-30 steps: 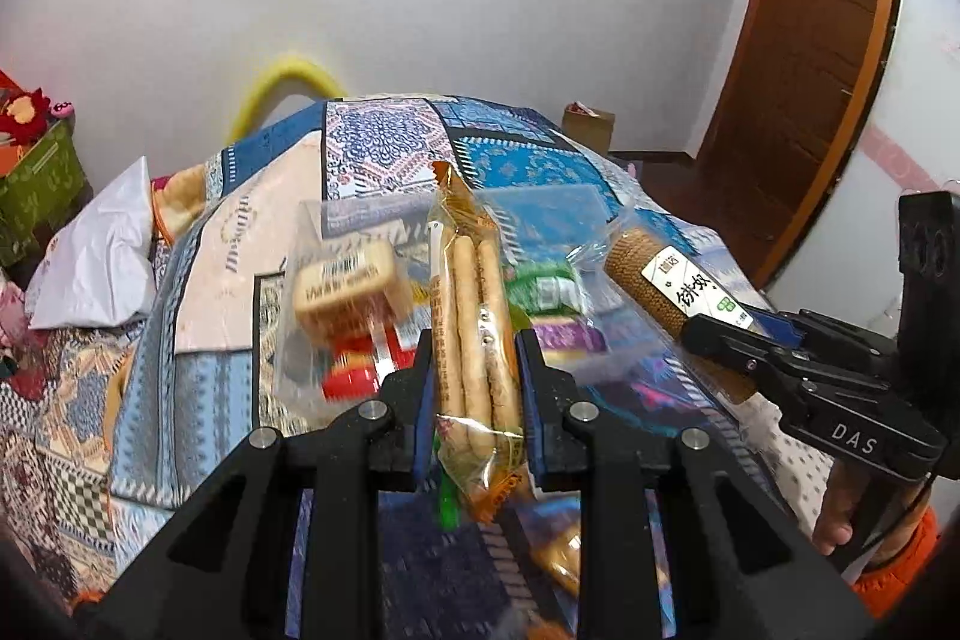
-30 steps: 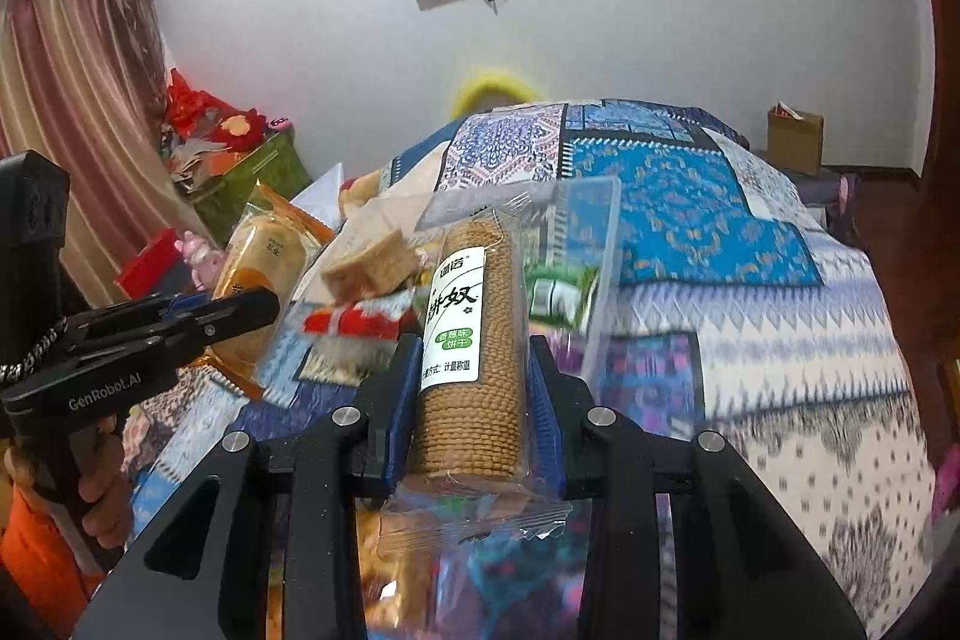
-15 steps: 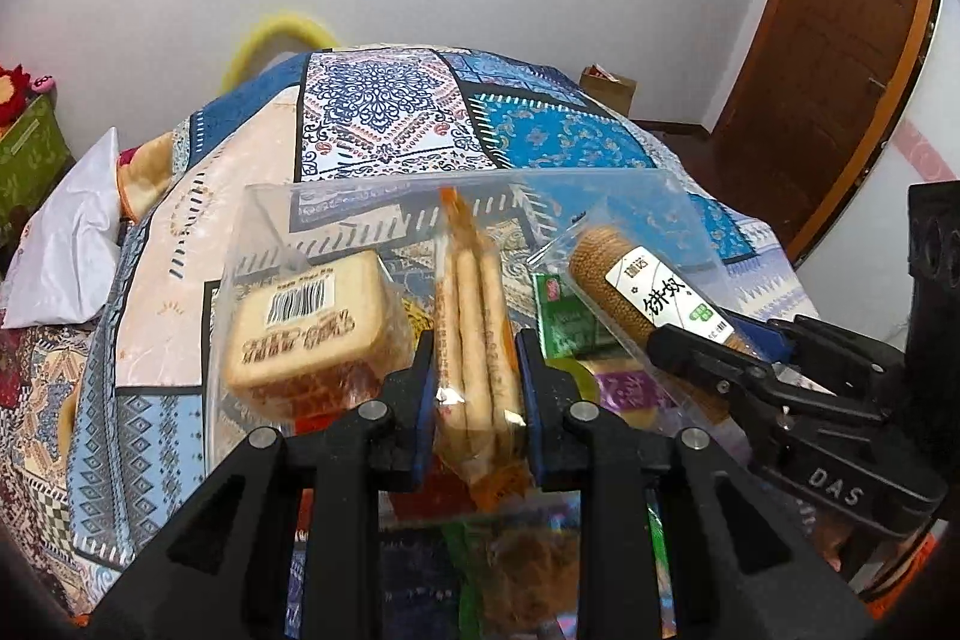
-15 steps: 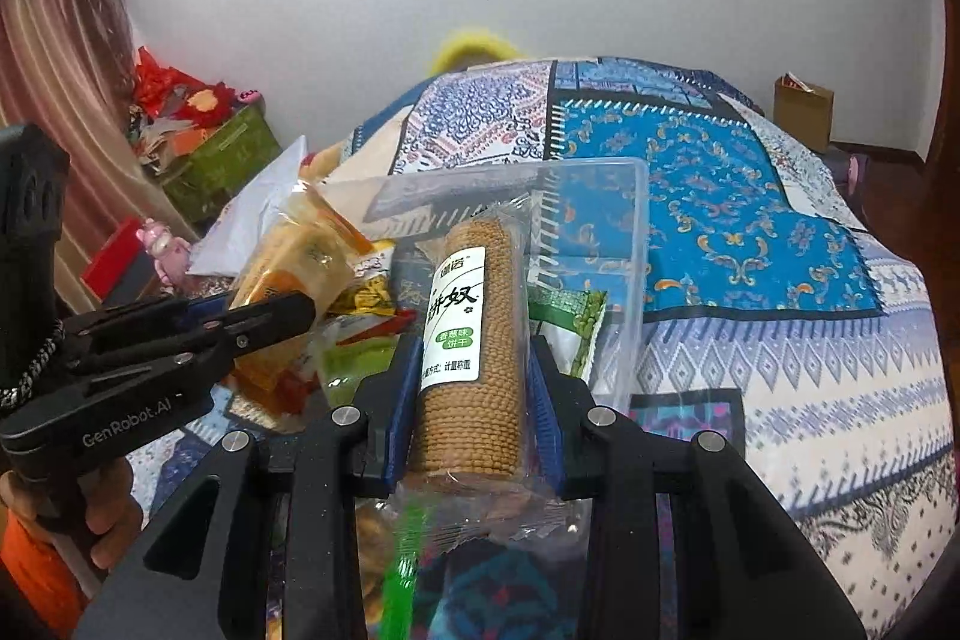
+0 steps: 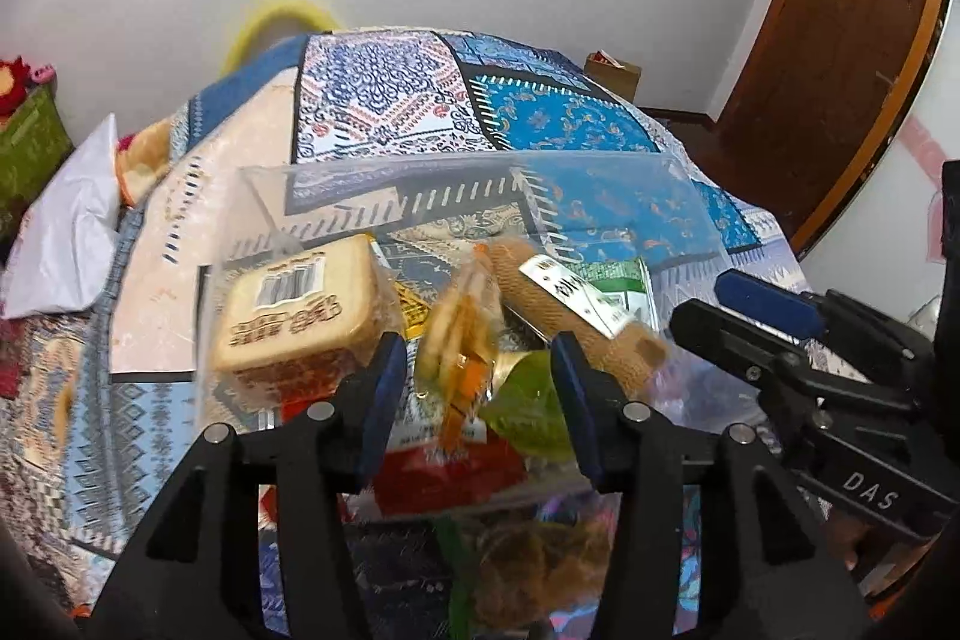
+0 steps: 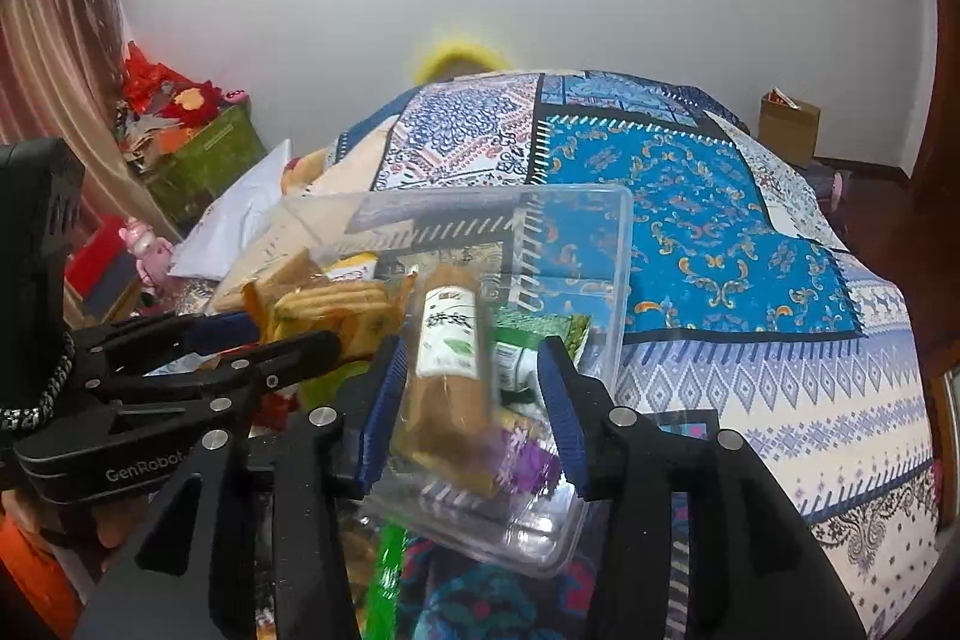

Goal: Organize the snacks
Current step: 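Carry the breadstick pack and biscuit tube into the clear box and open both tools, then grasp the red broad-bean bag with the left tool while the right tool reaches the orange puffed-snack pack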

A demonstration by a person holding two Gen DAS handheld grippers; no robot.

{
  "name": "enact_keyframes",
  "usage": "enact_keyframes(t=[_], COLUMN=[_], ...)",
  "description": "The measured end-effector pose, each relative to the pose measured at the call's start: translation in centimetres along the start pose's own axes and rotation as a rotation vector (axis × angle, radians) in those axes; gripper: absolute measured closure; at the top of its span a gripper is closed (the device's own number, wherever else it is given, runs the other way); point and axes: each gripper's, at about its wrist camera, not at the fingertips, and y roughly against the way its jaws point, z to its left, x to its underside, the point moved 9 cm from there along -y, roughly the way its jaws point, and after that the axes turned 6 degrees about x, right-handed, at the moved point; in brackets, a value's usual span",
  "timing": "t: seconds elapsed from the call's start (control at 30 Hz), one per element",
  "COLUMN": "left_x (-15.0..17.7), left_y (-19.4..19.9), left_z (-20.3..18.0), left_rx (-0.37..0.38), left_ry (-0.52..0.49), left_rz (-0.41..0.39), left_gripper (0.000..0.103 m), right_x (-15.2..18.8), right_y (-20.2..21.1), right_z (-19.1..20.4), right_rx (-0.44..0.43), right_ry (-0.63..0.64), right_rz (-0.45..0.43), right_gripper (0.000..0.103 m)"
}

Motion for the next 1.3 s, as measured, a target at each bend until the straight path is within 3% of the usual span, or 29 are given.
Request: enact_keyframes(t=[0.1, 0.23, 0.3, 0.47, 0.6, 1.07, 1.3], left_x=[0.3, 1.4, 2.5, 6.7, 10.3, 22.0, 25.6], left_y=[2.0, 5.3, 7.1, 10.8, 12.2, 15.8, 16.0], left_z=[-0.3, -0.4, -0.4, -0.3, -0.1, 0.2, -1.4], left_rx=[-0.012, -0.043, -0.061, -0.084, -0.101, -0.091, -0.086], left_ry=[-0.013, -0.031, -0.046, -0.053, -0.056, 0.062, 0.129], left_rz=[-0.009, -0.023, -0.024, 0.006, 0.041, 0.142, 0.195], left_gripper=[0.053, 0.042, 0.042, 0.037, 0.037, 0.037, 0.037], right_x=[0.5, 1.5, 2.2, 4.5, 7.1, 17.7, 19.0], right_y=[1.4, 4.2, 6.0, 9.5, 11.4, 12.8, 13.2], right_z=[0.3, 1.0, 1.6, 3.0, 4.5, 9.9, 9.6], right_rx=[0.008, -0.001, -0.006, -0.014, -0.045, -0.122, -0.124], right_ry=[0.019, 0.048, 0.065, 0.096, 0.105, 0.187, 0.179], right_rz=[0.002, 0.0, -0.007, -0.022, -0.005, 0.147, 0.148], right_gripper=[0.061, 0.061, 0.061, 0.048, 0.047, 0.047, 0.047])
